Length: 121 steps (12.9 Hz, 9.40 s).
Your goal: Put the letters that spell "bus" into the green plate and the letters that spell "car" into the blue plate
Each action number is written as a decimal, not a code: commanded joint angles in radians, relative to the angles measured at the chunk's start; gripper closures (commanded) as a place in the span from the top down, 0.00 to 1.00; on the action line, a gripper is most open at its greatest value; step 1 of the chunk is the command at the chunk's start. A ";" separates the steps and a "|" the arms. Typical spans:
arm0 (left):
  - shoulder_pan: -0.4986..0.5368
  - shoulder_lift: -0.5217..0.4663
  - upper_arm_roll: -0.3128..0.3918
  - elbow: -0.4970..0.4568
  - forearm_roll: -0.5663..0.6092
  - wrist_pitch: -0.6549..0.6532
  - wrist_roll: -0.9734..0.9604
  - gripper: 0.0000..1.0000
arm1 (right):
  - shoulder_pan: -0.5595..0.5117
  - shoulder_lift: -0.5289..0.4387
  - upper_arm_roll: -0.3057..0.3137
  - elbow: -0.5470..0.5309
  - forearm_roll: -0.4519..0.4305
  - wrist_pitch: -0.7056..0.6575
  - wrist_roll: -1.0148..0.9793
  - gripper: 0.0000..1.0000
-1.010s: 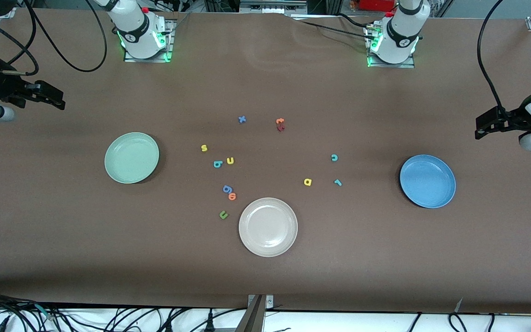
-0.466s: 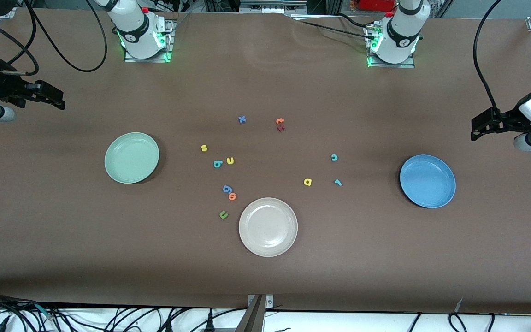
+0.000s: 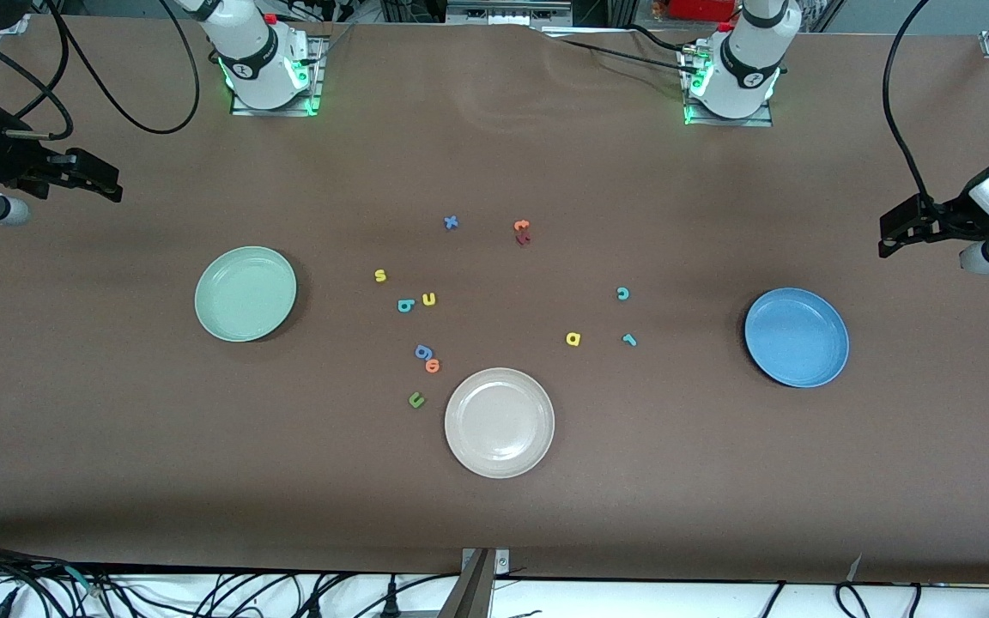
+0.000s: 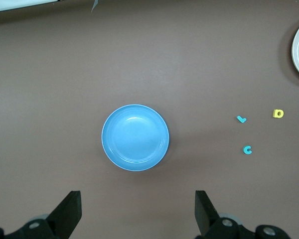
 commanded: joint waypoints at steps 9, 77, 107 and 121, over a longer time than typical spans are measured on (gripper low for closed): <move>0.007 -0.029 -0.006 -0.028 -0.017 0.018 -0.001 1.00 | -0.002 0.001 0.000 0.023 0.007 -0.025 0.002 1.00; 0.005 -0.032 -0.003 -0.023 -0.017 0.018 -0.001 1.00 | -0.002 0.001 0.000 0.022 0.007 -0.030 0.008 1.00; -0.002 -0.044 -0.192 -0.364 -0.023 0.249 0.014 1.00 | 0.337 0.281 0.175 -0.335 -0.054 0.545 0.936 0.92; -0.192 0.057 -0.198 -0.695 -0.115 0.748 -0.508 1.00 | 0.380 0.413 0.159 -0.558 -0.111 1.079 1.003 0.50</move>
